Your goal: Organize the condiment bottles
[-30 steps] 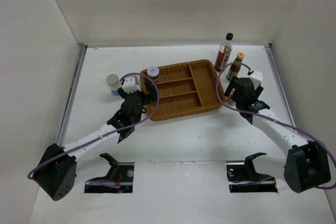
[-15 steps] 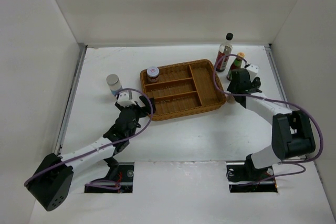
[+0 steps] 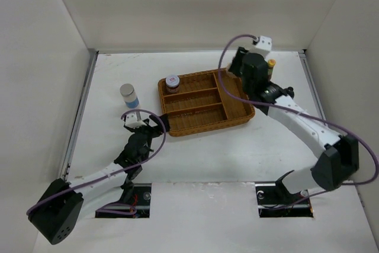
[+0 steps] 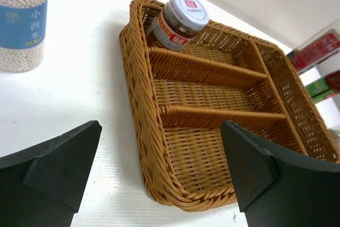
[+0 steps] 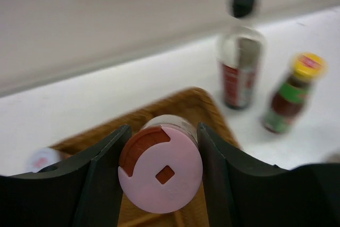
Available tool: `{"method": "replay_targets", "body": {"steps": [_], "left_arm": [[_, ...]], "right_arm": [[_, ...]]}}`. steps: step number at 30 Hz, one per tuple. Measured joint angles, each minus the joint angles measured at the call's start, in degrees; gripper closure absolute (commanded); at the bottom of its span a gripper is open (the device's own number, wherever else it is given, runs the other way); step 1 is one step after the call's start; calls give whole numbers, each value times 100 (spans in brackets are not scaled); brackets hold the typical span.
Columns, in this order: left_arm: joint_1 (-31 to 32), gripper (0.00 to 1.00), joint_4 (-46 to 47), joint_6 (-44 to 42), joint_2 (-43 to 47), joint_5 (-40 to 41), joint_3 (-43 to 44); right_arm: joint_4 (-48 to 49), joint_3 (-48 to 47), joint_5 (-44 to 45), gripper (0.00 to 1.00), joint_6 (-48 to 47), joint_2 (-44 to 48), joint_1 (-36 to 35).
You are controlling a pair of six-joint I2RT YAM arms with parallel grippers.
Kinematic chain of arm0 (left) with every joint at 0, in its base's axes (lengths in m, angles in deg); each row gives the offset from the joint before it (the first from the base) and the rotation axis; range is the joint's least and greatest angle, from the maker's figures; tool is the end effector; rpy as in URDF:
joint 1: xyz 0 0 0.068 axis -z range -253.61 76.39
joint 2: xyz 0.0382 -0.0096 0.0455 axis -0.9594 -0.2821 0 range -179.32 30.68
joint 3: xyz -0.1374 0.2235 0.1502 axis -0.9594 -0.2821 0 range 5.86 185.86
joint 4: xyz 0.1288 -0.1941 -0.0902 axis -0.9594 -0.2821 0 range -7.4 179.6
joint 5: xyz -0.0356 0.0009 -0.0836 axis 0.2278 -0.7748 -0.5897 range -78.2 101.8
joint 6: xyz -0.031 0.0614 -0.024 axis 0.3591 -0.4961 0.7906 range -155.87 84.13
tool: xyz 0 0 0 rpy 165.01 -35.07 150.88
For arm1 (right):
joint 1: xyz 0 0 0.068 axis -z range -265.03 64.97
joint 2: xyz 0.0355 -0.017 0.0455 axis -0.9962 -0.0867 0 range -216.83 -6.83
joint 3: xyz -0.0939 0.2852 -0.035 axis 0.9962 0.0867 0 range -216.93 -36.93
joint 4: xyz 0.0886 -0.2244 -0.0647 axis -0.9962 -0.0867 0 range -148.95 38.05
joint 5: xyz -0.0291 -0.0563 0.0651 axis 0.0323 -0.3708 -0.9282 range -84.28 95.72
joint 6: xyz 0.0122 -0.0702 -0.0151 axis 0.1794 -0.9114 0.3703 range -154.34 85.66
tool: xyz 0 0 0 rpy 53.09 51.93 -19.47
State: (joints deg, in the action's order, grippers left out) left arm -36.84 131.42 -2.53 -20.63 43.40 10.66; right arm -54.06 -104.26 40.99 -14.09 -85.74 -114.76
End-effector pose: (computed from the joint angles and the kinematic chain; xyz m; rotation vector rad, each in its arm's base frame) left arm 0.1509 -0.0731 0.2057 -0.3710 1.6202 -0.4787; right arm 0.2979 0.1299 0.3853 0.2849 1.7427 0.0750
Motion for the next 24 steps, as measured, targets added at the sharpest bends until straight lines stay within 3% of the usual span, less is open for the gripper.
{"method": "replay_targets", "body": {"steps": [7, 12, 24], "left_arm": [[-157, 0, 42, 149, 363, 118, -111], [-192, 0, 39, 227, 339, 118, -111], [-192, 0, 39, 315, 216, 111, -111]], "right_arm": [[238, -2380, -470, 59, -214, -2378, -741], [-35, -3335, -734, 59, -319, -3751, -1104], [-299, -3462, -962, 58, -157, -4264, -1224]]}}
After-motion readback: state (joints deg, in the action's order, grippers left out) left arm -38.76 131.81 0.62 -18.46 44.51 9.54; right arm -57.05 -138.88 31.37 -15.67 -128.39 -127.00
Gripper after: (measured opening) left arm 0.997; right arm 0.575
